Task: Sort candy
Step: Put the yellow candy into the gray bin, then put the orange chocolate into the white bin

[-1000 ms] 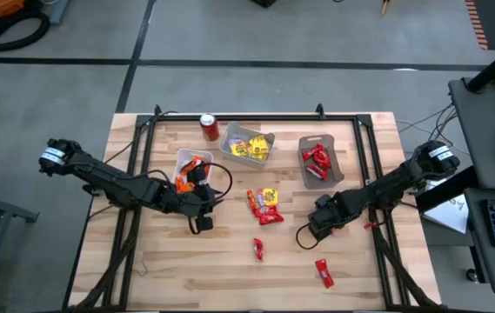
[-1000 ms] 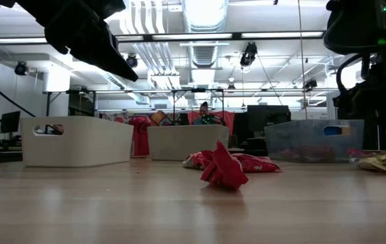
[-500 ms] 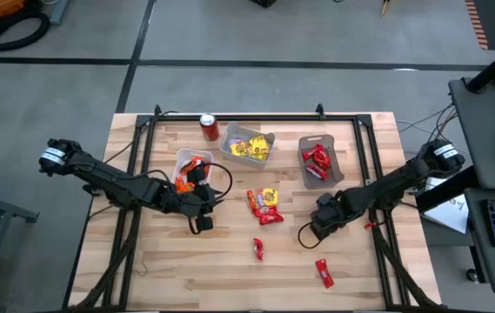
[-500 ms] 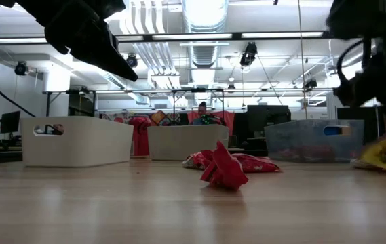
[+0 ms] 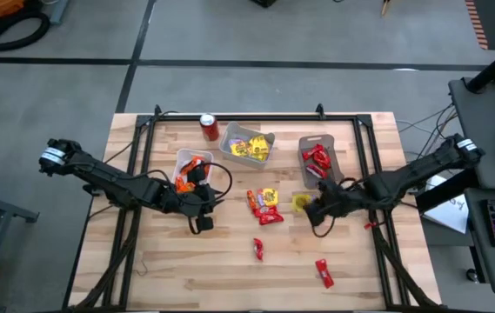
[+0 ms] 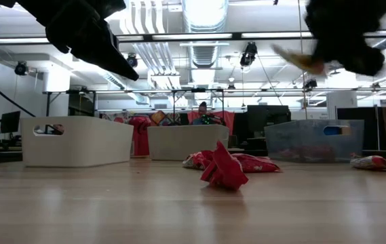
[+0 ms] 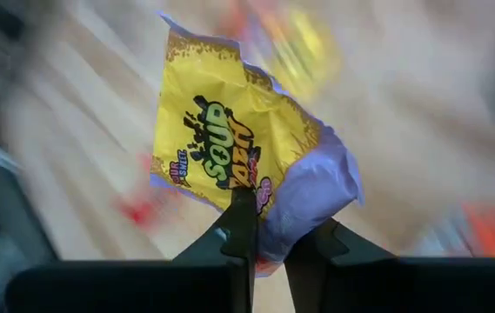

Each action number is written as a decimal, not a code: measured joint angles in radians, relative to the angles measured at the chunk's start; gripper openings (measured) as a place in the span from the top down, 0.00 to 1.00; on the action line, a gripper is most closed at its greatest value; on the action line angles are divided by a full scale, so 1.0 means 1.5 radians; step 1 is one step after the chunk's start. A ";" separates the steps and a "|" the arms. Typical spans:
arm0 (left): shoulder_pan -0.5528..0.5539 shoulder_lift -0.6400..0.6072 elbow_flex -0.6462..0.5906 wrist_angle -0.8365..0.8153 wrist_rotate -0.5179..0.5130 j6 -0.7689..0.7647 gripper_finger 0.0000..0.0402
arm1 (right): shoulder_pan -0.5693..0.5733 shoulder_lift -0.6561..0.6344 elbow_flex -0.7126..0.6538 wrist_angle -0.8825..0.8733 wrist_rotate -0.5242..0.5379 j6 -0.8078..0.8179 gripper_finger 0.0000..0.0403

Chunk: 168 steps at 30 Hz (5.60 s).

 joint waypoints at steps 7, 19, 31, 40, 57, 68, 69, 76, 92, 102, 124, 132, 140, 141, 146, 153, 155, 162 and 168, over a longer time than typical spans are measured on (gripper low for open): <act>0.000 0.000 0.000 0.001 0.000 0.000 0.78 | -0.033 0.015 0.000 0.339 0.181 -0.315 0.92; -0.074 -0.054 0.000 -0.044 -0.025 -0.040 0.78 | -0.219 0.181 0.042 0.516 0.158 -0.534 0.92; -0.106 -0.110 0.000 -0.110 -0.090 -0.088 0.78 | -0.403 0.370 0.167 0.399 0.102 -0.562 0.92; -0.106 -0.108 -0.002 -0.114 -0.090 -0.095 0.78 | -0.428 0.497 0.281 0.364 0.000 -0.562 0.91; -0.106 -0.068 -0.006 -0.108 -0.087 -0.151 0.78 | -0.437 0.544 0.408 0.180 0.006 -0.562 0.59; -0.106 -0.006 -0.007 -0.094 -0.087 -0.191 0.78 | -0.312 0.435 0.412 0.073 -0.053 -0.616 0.54; -0.106 -0.001 -0.006 -0.087 -0.085 -0.182 0.78 | -0.297 0.426 0.412 0.056 -0.077 -0.619 0.54; -0.104 0.041 -0.004 0.010 -0.033 -0.080 0.78 | -0.201 0.400 0.412 -0.079 -0.190 -0.574 0.55; -0.071 0.127 -0.004 0.179 0.020 0.088 0.78 | -0.045 0.385 0.393 -0.304 -0.185 -0.391 0.48; -0.026 0.150 -0.004 0.211 0.089 0.144 0.73 | 0.001 0.385 0.358 -0.317 -0.185 -0.350 0.44; 0.042 0.319 -0.003 0.392 0.121 0.292 0.44 | 0.038 0.228 0.248 -0.378 -0.041 -0.229 0.44; 0.099 0.368 -0.003 0.470 0.163 0.321 0.47 | 0.038 0.165 0.176 -0.329 -0.014 -0.230 0.44; 0.148 0.393 -0.003 0.495 0.238 0.317 0.48 | 0.037 0.142 0.152 -0.314 0.027 -0.234 0.44; 0.151 0.398 -0.003 0.502 0.246 0.316 0.48 | 0.037 0.141 0.152 -0.313 0.027 -0.235 0.44; 0.162 0.424 0.000 0.508 0.250 0.313 0.48 | 0.038 0.141 0.152 -0.300 0.043 -0.248 0.44; 0.162 0.453 0.011 0.515 0.249 0.306 0.56 | 0.038 0.141 0.151 -0.281 0.044 -0.256 0.44; 0.162 0.452 0.012 0.513 0.249 0.297 0.61 | 0.038 0.142 0.151 -0.277 0.044 -0.247 0.44; 0.161 0.436 0.012 0.499 0.254 0.274 0.86 | 0.038 0.143 0.147 -0.235 0.083 -0.236 0.44; 0.156 0.344 0.011 0.486 0.335 0.264 0.95 | 0.038 0.143 0.106 -0.059 0.125 -0.323 0.44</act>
